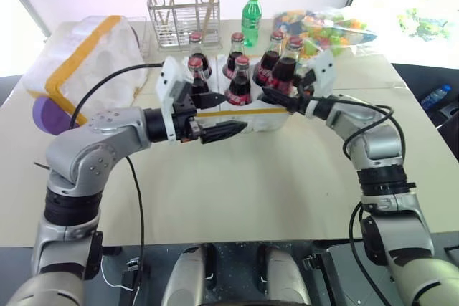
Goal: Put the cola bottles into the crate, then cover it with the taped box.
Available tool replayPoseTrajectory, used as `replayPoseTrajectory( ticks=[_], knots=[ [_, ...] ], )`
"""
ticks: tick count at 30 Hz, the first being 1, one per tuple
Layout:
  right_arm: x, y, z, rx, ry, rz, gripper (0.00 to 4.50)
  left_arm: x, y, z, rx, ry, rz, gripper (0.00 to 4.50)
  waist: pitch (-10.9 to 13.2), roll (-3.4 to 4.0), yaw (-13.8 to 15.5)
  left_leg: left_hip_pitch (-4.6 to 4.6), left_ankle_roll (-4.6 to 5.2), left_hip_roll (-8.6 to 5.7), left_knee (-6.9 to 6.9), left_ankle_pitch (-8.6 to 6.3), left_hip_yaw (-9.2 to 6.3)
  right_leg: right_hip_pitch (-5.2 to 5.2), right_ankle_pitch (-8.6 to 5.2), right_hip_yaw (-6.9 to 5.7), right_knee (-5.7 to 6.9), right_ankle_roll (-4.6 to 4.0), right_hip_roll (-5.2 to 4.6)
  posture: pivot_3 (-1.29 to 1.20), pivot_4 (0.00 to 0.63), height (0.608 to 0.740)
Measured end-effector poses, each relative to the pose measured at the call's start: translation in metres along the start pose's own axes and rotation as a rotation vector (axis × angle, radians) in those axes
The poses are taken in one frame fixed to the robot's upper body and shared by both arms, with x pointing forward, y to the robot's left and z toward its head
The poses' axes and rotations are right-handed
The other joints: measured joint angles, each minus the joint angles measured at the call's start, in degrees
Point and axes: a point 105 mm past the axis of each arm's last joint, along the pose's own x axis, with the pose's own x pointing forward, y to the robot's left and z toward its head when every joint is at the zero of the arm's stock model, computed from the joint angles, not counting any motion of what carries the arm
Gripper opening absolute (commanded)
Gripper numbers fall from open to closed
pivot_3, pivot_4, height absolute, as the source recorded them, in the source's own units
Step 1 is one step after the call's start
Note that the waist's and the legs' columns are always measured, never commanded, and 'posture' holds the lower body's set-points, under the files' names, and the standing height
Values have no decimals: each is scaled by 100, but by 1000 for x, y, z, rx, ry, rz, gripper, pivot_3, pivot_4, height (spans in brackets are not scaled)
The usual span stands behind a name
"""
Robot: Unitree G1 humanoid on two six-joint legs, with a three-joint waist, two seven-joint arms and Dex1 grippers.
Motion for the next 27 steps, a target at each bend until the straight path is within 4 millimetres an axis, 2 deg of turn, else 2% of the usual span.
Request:
replayPoseTrajectory(
  ticks=[1,3,4,5,9,11,14,17,19,21,24,27],
  knots=[
    [2,1,-1,-8,14,8,2757,-1,1,0,0,-1,4,4500,0,0,-1,0,0,0,0,0,0,0,0,0,0,0,0,0,150,736],
    [4,0,0,-16,31,20,3826,-2,1,-2,-6,0,9,4500,-2,-4,-8,2,0,1,0,0,0,2,0,0,0,0,1,0,150,736],
    [4,0,0,-20,36,23,4217,-2,2,-3,-8,2,11,4500,-3,-5,-13,2,0,1,0,0,0,2,0,0,1,0,1,0,150,736],
    [5,-1,0,-19,41,27,4415,-2,2,-4,-10,3,15,4500,-3,-6,-18,4,0,1,0,0,0,3,0,0,1,0,1,0,150,736],
    [2,-2,1,-5,57,47,4415,-5,6,-6,-2,16,45,4500,-3,-6,-16,5,-1,2,0,0,0,3,0,0,3,0,2,0,150,736],
    [-8,-6,5,-7,72,67,4415,-16,10,-3,29,44,85,4500,-3,-5,-2,1,0,2,0,0,-1,0,0,0,2,0,0,0,150,736],
    [-38,-24,29,-63,58,72,4415,-45,19,10,94,87,184,4500,-1,-5,0,-5,1,1,0,-2,0,-6,0,0,-3,0,-1,0,150,736],
    [-75,-32,60,-88,22,136,4415,-82,27,22,138,173,302,4500,1,-6,-16,-4,2,3,-4,-3,1,-9,-1,-1,-2,0,0,0,150,736],
    [-92,-36,81,-104,-11,167,4415,-107,29,36,165,214,392,4500,2,-7,-22,-1,2,5,-5,-4,1,-8,-1,-2,-4,-1,0,0,150,736],
    [-105,-36,97,-123,-33,202,4415,-133,30,41,157,302,487,4500,2,-7,-47,2,6,5,-9,-9,5,-9,-1,-1,-5,-1,-1,0,150,736],
    [-112,-30,118,-127,-78,279,4415,-176,31,41,75,465,657,4500,3,-4,-65,2,8,9,-16,-13,9,-19,-2,-1,-4,-2,-1,0,150,736],
    [-113,-17,122,-121,-99,388,4415,-216,38,39,-24,581,835,4500,3,-3,-39,2,-6,9,-20,-21,11,-22,-3,-1,-4,-3,-1,0,150,736]
  ],
)
